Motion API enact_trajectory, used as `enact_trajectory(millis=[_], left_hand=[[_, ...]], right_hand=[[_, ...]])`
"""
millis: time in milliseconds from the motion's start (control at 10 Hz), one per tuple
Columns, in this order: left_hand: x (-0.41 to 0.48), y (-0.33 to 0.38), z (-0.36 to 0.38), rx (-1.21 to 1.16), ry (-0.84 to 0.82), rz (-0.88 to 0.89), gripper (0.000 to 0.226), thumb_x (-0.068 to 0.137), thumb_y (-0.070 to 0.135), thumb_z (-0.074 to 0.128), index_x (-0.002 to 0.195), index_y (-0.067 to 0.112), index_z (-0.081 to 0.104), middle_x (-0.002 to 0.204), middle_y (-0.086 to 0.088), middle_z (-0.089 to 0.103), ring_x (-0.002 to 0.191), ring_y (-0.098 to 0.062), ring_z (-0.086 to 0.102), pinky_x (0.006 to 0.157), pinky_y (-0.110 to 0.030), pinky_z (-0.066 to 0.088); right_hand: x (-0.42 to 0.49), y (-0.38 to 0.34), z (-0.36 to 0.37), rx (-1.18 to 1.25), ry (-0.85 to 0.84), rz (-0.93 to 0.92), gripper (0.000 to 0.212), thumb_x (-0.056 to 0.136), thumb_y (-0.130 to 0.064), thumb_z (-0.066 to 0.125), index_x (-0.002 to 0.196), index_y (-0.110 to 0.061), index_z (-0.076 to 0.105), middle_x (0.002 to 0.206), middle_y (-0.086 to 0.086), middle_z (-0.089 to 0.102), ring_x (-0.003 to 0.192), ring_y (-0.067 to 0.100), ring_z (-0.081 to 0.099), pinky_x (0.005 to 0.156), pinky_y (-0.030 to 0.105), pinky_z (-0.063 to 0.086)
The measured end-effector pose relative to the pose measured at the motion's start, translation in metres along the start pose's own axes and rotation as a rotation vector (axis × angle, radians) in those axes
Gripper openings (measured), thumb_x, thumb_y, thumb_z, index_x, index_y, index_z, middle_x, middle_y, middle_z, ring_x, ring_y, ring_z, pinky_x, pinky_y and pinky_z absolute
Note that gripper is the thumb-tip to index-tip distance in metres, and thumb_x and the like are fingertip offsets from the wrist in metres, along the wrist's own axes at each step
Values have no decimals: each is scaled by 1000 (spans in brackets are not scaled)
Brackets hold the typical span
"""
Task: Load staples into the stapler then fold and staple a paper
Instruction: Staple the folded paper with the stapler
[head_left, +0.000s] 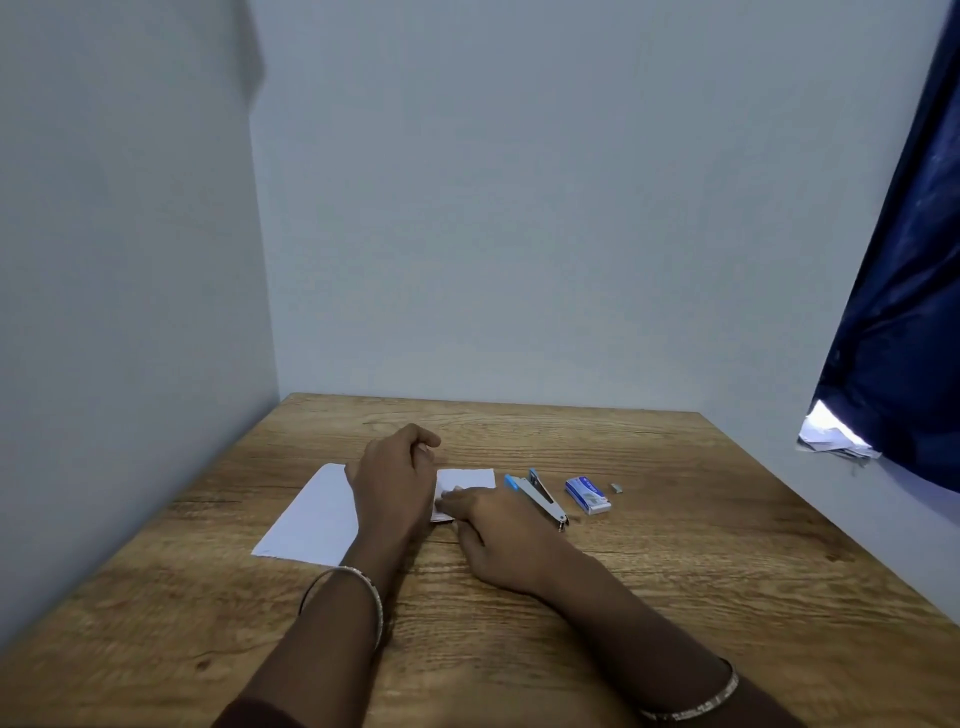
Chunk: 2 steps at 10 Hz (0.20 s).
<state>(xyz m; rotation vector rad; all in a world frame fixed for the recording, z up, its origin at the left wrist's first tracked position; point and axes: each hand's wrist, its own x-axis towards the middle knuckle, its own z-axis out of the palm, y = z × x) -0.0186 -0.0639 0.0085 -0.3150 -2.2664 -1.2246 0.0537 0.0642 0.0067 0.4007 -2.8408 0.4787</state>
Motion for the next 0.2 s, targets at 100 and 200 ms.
enact_trajectory(millis=[100, 200], left_hand=[[-7, -1, -5, 12, -5, 37, 26, 92, 8, 55, 92, 27, 73, 78, 16, 64, 93, -19, 64, 92, -47, 44], [-17, -1, -11, 23, -5, 74, 24, 94, 10, 56, 94, 26, 74, 85, 12, 71, 97, -19, 64, 92, -46, 43]], right_hand=[[-6, 5, -4, 109, 50, 38, 53, 90, -16, 51, 143, -14, 57, 144, 7, 62, 132, 23, 55, 111, 41, 45], [-17, 11, -9, 212, 232, 121, 52, 88, -19, 51, 138, -16, 62, 144, 1, 63, 135, 16, 54, 114, 29, 38]])
